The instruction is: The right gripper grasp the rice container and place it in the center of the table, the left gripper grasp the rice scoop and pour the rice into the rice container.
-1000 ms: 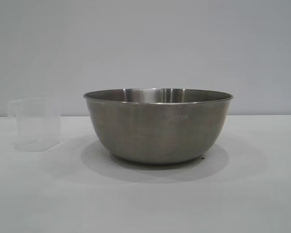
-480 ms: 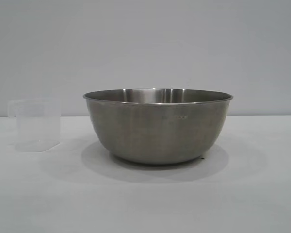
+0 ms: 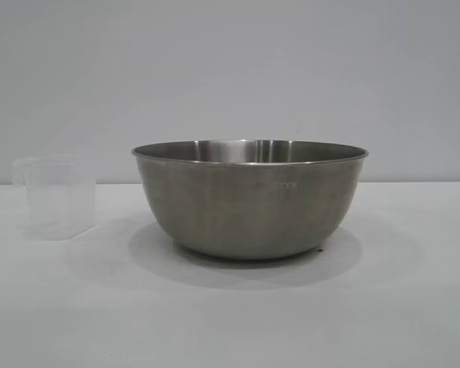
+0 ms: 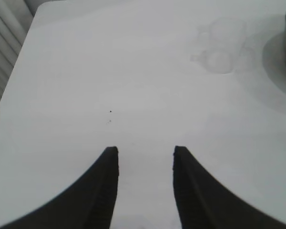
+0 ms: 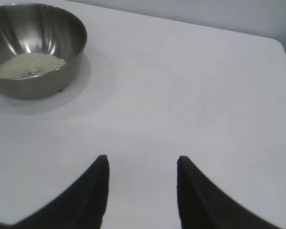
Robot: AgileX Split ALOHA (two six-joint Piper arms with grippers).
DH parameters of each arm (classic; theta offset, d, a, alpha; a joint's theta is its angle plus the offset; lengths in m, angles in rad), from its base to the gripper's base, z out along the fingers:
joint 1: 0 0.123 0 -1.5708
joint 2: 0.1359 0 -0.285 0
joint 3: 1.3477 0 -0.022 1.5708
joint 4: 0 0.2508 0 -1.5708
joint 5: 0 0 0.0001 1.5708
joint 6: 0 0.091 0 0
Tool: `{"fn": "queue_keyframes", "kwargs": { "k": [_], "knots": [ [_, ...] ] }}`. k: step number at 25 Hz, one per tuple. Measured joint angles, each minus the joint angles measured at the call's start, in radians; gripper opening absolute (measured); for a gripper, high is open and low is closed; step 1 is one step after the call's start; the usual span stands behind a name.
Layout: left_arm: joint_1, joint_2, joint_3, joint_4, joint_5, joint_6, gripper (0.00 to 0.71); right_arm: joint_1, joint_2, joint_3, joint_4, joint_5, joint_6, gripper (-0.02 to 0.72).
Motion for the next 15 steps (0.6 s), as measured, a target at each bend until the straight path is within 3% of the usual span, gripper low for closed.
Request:
{"fn": "queue_keyframes", "kwargs": {
  "k": [15],
  "knots": [
    [0.0,0.0,0.0,0.0,0.0,0.0,0.281,0.0,0.0,0.0,0.027,0.0,0.002,0.316]
  ]
}}
